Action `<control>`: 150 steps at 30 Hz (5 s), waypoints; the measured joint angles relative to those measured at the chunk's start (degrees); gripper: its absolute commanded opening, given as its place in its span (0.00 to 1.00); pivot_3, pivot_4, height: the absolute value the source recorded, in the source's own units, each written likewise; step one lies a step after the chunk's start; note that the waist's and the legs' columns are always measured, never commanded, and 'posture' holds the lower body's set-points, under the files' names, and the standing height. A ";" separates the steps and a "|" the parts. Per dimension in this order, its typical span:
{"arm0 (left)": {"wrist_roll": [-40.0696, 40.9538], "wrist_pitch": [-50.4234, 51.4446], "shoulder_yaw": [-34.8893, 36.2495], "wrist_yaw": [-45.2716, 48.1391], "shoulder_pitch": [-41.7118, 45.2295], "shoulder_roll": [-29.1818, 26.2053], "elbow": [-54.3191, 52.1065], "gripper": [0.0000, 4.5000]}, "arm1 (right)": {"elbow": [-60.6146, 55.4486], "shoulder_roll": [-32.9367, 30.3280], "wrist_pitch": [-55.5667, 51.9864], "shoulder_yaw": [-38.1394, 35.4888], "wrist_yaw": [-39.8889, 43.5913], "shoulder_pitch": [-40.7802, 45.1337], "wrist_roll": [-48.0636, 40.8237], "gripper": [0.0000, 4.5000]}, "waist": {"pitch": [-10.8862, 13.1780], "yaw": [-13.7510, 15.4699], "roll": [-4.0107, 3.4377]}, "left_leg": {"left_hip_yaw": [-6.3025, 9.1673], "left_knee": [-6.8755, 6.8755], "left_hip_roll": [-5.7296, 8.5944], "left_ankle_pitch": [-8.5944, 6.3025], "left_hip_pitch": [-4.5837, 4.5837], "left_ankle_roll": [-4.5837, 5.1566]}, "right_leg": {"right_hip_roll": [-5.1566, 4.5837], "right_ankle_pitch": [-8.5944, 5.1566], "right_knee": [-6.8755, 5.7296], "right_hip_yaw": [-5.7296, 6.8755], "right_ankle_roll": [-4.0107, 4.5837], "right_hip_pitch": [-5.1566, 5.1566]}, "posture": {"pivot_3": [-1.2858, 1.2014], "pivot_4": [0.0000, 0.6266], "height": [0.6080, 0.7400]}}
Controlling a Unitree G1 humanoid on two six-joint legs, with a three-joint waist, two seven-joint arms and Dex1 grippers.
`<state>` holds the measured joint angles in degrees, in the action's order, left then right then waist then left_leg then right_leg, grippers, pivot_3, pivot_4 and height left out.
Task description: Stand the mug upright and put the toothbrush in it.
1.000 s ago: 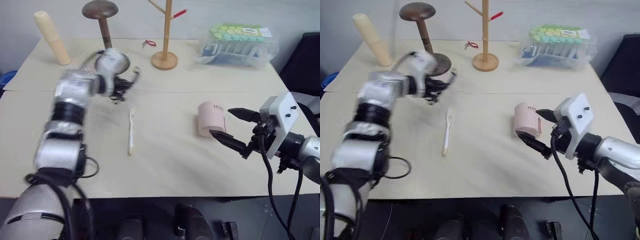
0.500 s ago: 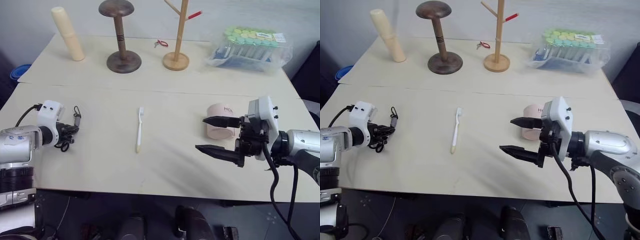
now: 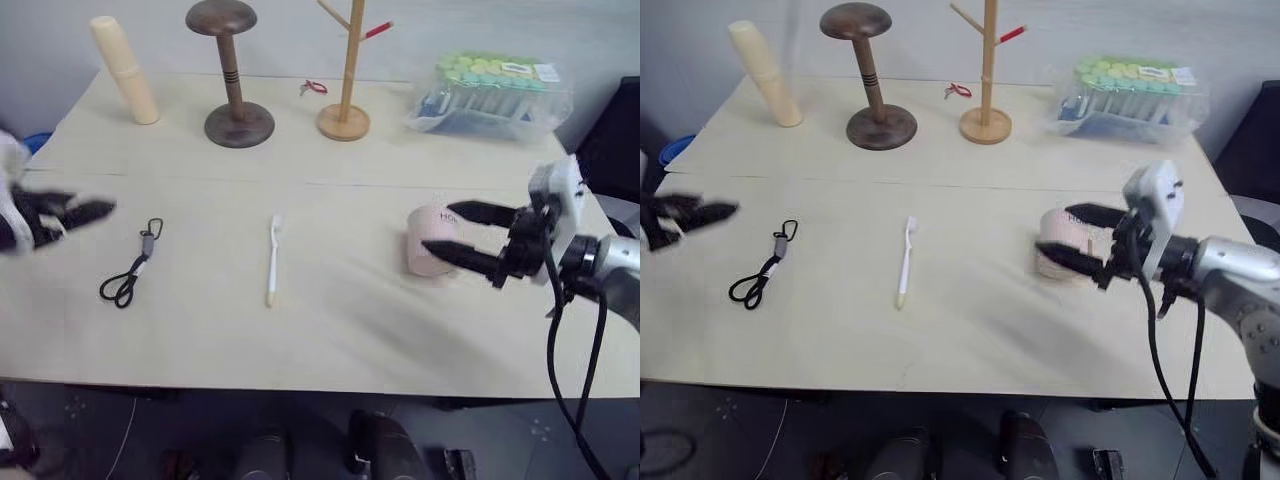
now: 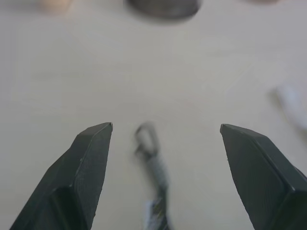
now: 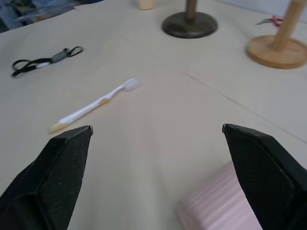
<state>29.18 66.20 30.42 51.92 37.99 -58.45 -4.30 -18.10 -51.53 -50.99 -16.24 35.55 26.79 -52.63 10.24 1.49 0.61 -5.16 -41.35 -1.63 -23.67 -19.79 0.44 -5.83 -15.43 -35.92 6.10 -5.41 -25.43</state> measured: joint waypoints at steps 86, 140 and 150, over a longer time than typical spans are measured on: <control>15.44 1.44 -20.23 -9.27 -2.03 8.20 -12.11 0.85 | 7.12 23.91 35.96 15.38 -3.83 -9.69 37.93 0.99 | 0.09 -2.78 -0.32 | 0.68 0.30 -0.09 0.12 0.10 -0.22 | 0.15 -0.11 -0.03 -0.08 0.19 -0.02 | 0.52 0.24 1.00; -4.75 -34.25 -21.45 -25.66 30.38 54.67 32.13 0.05 | -19.01 -0.04 3.62 -11.80 -7.96 -20.69 -2.87 1.00 | 0.05 1.42 0.02 | -0.02 0.29 0.06 0.11 0.33 -0.17 | 0.19 0.02 0.21 0.05 -0.03 0.31 | 0.52 0.24 1.00; -9.03 -40.70 -29.21 -21.88 22.73 57.44 31.75 0.39 | -19.09 0.66 3.44 -14.02 -12.39 -21.51 -3.62 1.00 | 0.04 1.19 0.01 | -0.04 0.35 0.00 0.10 0.33 -0.16 | 0.25 0.02 0.24 0.01 -0.02 0.27 | 0.52 0.24 1.00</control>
<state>20.16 25.50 1.21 30.04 60.72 -1.01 27.46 -37.19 -50.87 -47.55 -30.27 23.16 5.28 -56.25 10.28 2.68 0.61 -5.20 -41.00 -1.63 -23.57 -19.45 0.28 -5.58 -15.42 -35.68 6.11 -5.43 -25.16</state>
